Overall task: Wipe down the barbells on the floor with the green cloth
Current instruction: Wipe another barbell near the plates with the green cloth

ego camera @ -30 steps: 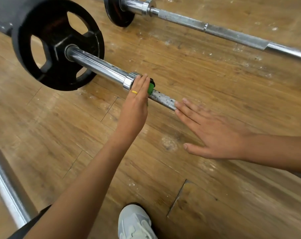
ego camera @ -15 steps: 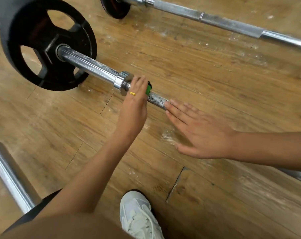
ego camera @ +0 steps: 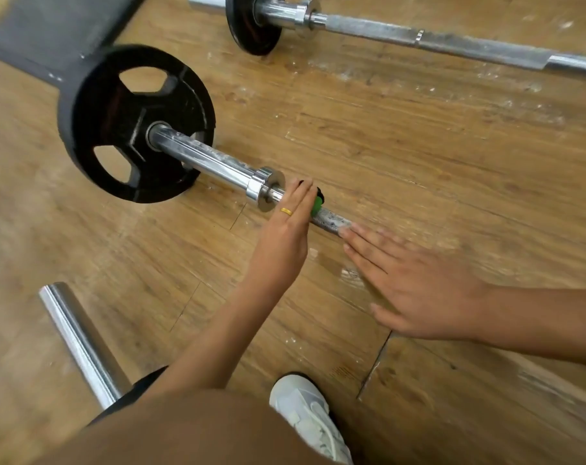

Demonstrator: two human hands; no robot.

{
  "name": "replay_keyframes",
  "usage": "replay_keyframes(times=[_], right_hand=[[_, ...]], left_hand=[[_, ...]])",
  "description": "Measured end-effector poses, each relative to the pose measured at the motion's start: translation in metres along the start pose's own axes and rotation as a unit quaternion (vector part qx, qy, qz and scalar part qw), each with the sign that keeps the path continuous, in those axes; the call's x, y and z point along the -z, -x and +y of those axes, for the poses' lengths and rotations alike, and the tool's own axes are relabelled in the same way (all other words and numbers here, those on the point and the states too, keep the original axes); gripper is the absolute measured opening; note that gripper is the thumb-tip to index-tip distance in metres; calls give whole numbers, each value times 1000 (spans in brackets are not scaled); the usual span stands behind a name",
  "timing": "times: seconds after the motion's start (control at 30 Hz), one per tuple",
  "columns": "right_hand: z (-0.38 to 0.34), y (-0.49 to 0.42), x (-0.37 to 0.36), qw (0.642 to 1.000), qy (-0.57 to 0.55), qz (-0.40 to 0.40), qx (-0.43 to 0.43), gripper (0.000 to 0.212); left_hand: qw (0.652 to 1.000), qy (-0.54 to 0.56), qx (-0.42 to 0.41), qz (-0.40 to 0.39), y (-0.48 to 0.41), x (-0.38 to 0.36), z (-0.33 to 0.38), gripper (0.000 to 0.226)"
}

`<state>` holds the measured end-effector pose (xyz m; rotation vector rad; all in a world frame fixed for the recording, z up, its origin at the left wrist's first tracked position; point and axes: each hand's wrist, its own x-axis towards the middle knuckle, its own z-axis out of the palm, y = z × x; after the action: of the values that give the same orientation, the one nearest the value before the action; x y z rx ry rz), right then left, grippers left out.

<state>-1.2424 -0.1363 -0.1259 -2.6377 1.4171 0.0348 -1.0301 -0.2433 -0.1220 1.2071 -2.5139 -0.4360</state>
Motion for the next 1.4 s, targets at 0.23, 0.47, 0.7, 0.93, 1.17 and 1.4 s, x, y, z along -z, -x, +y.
replay_keyframes(times=[0.23, 0.47, 0.7, 0.93, 1.17, 1.4], right_hand=[[-5, 0, -8, 996, 85, 2, 26, 79], [-7, 2, -2, 997, 71, 3, 11, 77], [-1, -2, 8, 999, 32, 8, -5, 75], [-18, -53, 1, 999, 22, 17, -47, 74], [-18, -75, -5, 993, 27, 58, -98, 72], [-12, -77, -7, 992, 2, 63, -107, 70]], left_hand=[[999, -10, 35, 34, 9, -4, 4, 58], [991, -67, 44, 111, 4, 30, -25, 63], [996, -79, 17, 44, -15, 42, -56, 55], [995, 5, 66, 75, -26, 31, -51, 47], [997, -22, 54, 60, -42, 36, -61, 43], [998, -63, -16, 14, -23, 40, -63, 54]])
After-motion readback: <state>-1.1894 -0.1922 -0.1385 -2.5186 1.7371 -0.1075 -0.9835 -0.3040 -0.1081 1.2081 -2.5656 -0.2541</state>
